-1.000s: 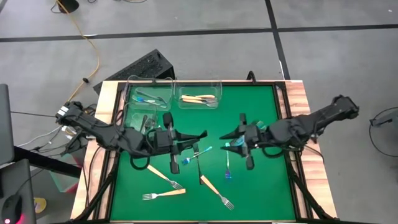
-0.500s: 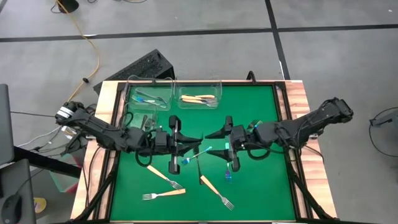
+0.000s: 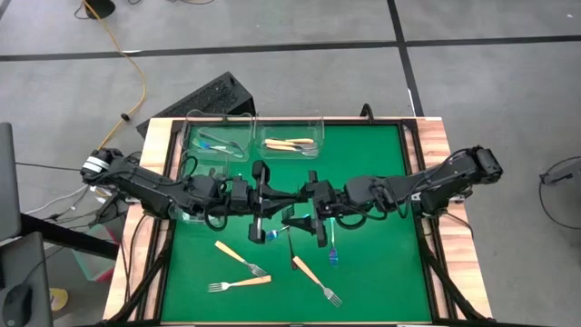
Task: Sort silverware by color (type)
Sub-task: Put the black fork into the middle left transparent bin
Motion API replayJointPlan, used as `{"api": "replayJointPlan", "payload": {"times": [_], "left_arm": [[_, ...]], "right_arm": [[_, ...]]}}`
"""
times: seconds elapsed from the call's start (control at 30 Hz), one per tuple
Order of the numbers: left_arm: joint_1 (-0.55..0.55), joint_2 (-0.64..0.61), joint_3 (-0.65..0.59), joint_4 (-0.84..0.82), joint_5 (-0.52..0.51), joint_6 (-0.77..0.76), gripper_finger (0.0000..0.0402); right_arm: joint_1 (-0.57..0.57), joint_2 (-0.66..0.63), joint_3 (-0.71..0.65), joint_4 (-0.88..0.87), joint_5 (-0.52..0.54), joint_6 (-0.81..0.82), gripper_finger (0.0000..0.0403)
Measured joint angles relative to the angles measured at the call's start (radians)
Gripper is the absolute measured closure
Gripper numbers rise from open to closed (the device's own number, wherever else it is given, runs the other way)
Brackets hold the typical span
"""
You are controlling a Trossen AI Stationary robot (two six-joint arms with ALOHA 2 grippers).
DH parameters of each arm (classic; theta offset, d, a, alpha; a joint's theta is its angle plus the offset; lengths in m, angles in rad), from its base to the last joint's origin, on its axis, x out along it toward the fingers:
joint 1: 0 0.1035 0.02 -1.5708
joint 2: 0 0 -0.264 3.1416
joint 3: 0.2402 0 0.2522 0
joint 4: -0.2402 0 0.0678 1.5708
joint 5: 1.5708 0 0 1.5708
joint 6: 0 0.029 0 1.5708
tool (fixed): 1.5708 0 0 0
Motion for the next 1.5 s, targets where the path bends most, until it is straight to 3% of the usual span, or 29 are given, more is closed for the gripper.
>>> {"api": "replayJointPlan", "payload": {"times": [0.17, 0.4, 0.63, 0.9, 1.07, 1.37, 1.5], "left_arm": [[0.003, 0.000, 0.000, -0.034, 0.039, -0.002, 0.0400], [0.021, 0.000, 0.000, -0.026, 0.089, -0.011, 0.0400], [0.047, -0.001, 0.000, -0.059, 0.113, -0.034, 0.0400], [0.087, -0.033, 0.000, -0.129, 0.124, -0.116, 0.0397], [0.146, -0.106, 0.000, -0.286, 0.167, -0.159, 0.0355], [0.203, -0.339, 0.002, -0.580, 0.156, -0.202, 0.0260], [0.191, -0.478, 0.002, -0.734, 0.057, -0.257, 0.0250]], "right_arm": [[0.002, -0.005, 0.018, 0.012, 0.023, -0.053, 0.0152], [-0.032, -0.016, 0.018, 0.003, 0.029, -0.066, 0.0227], [-0.048, -0.016, 0.018, -0.017, 0.023, -0.135, 0.0383], [-0.064, -0.016, 0.018, -0.037, 0.078, -0.140, 0.0390], [-0.115, -0.014, 0.018, -0.091, 0.074, -0.138, 0.0390], [-0.307, 0.055, 0.017, -0.071, -0.044, -0.118, 0.0390], [-0.367, 0.153, 0.026, -0.001, -0.118, -0.117, 0.0390]]}}
